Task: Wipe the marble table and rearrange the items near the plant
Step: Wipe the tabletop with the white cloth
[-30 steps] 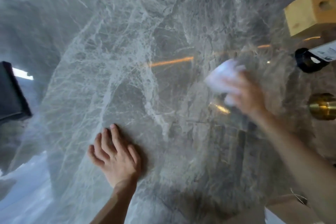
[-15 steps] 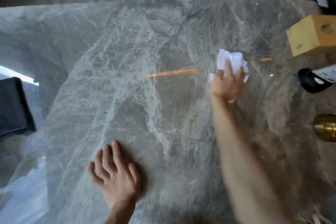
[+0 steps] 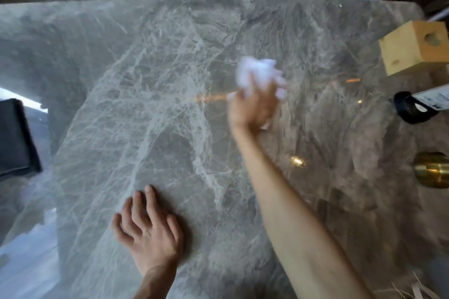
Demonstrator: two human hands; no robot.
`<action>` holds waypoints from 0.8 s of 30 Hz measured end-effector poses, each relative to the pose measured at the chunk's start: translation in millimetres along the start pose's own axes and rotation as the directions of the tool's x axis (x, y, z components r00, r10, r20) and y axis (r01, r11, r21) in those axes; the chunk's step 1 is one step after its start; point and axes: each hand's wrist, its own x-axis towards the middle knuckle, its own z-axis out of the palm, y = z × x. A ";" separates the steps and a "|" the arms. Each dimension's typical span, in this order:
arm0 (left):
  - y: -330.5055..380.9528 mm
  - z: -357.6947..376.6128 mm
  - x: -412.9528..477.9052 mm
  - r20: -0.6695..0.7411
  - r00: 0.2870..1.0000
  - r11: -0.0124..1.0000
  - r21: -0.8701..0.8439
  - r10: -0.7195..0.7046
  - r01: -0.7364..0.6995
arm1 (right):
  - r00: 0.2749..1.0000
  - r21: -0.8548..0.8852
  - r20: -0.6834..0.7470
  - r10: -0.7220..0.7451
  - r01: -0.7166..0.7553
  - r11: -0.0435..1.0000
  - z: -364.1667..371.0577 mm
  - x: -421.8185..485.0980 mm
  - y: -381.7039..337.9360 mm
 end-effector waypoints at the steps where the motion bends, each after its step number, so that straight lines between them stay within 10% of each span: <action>1: -0.4 0.3 -0.4 -0.012 1.000 1.000 0.000 -0.006 0.006 | 0.962 0.012 0.111 -0.250 0.250 0.968 1.8 -25.6 -19.8; 3: -1.6 1.1 -1.6 -0.038 0.999 1.000 0.003 0.008 -0.008 | 0.542 0.226 0.368 -0.755 0.736 0.638 -12.9 -62.6 -8.1; 5: -2.2 1.4 -1.3 -0.060 0.998 1.000 0.009 0.019 -0.018 | 0.086 0.424 0.375 -0.923 0.869 0.254 -39.1 -37.6 42.5; 6: -2.7 1.8 -0.7 -0.062 0.998 1.000 0.015 0.021 -0.020 | 0.030 0.431 0.352 -0.936 0.882 0.190 -49.5 -13.8 70.3; 7: -2.5 2.0 -0.2 -0.058 0.998 0.999 0.022 0.026 -0.025 | 0.129 0.381 0.337 -0.933 0.887 0.260 -55.1 6.7 97.8; 9: -1.6 1.3 0.1 -0.040 0.999 0.999 0.024 0.031 -0.030 | 0.629 0.160 0.351 -0.694 0.690 0.706 -58.5 31.8 131.2; 11: -1.4 1.0 0.2 -0.013 1.000 1.000 0.023 0.018 -0.017 | 0.991 -0.103 0.104 -0.089 0.099 0.990 -46.1 27.7 122.4; 14: 0.2 -0.2 0.1 0.010 1.000 1.000 0.020 0.003 -0.004 | 0.960 -0.062 0.054 0.274 -0.271 0.961 -26.3 -13.0 46.6; 17: 1.4 0.9 -0.1 0.010 1.000 0.999 0.028 -0.018 0.018 | 0.919 0.051 0.273 -0.284 0.281 0.958 -32.6 -82.3 18.8; 19: 0.3 0.6 0.3 -0.004 1.000 1.000 0.027 -0.009 0.009 | 0.565 0.259 0.390 -0.727 0.691 0.675 -59.4 -113.2 47.5; 21: -0.3 0.4 0.4 -0.014 1.000 1.000 0.028 -0.001 0.002 | 0.192 0.398 0.448 -0.873 0.831 0.387 -86.0 -93.3 96.0; 22: 0.4 -0.1 0.2 -0.007 1.000 1.000 0.025 0.003 -0.002 | 0.149 0.388 0.479 -0.865 0.848 0.361 -93.0 -73.9 120.6; 24: 2.7 -1.9 0.6 0.023 1.000 1.000 0.021 0.004 -0.005 | 0.436 0.217 0.513 -0.739 0.768 0.603 -97.2 -34.3 156.4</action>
